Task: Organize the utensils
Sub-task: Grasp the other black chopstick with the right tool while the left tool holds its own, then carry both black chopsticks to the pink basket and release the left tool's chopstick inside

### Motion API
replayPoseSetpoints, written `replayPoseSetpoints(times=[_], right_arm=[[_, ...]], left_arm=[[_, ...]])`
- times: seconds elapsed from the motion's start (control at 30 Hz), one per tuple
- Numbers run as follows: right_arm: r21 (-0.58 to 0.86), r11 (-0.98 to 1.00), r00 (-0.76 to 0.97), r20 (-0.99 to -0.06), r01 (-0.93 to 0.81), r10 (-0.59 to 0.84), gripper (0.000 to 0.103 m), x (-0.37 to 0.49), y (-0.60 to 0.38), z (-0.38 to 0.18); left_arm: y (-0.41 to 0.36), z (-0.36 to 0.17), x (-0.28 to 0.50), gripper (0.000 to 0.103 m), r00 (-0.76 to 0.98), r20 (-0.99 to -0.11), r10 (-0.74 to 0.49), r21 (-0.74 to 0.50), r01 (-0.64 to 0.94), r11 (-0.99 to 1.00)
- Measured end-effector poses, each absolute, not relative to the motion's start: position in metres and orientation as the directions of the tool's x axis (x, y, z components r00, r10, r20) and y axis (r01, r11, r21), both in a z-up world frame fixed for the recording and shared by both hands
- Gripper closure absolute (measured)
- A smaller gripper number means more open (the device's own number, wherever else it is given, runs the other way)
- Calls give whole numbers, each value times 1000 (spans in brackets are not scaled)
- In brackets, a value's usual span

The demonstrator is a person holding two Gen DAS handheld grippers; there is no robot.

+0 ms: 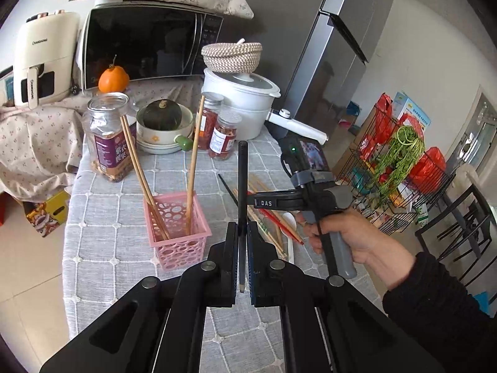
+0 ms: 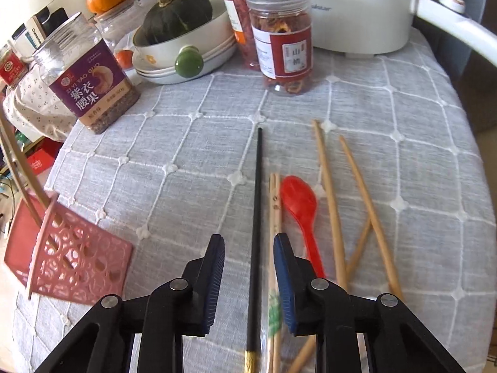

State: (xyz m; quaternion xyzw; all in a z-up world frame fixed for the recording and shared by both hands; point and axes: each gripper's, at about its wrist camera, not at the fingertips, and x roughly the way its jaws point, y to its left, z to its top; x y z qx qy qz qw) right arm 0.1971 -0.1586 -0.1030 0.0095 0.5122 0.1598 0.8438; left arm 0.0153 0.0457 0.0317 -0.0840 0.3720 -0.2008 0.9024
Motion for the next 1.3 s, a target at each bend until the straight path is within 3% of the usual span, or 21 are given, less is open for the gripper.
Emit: replayPoseSetpoints(times=[0.5, 0.57, 0.6, 0.63, 0.73, 1.07, 1.3], right_arm=[[144, 959, 395, -888, -244, 234, 80, 284, -127, -143], [122, 961, 405, -888, -249, 218, 83, 284, -124, -144], [104, 963, 408, -890, -247, 201, 95, 284, -122, -144], [78, 967, 410, -895, -244, 176, 98, 282, -122, -144], [78, 969, 429, -887, -234, 174, 98, 270, -125, -138], [210, 957, 637, -715, -199, 289, 99, 175, -166, -37], [212, 956, 757, -585, -202, 290, 99, 103, -176, 27]], left_arm=[[79, 48, 11, 98, 675, -579, -457, -369, 283, 885], [79, 49, 11, 98, 680, -574, -456, -371, 281, 885], [80, 50, 11, 98, 683, -571, -455, -371, 280, 886], [80, 51, 10, 98, 688, -566, -454, -372, 279, 886], [83, 56, 8, 98, 712, -541, -448, -372, 275, 886], [90, 84, -7, 98, 835, -391, -388, -334, 264, 905], [93, 87, -6, 98, 900, -321, -294, -309, 194, 931]])
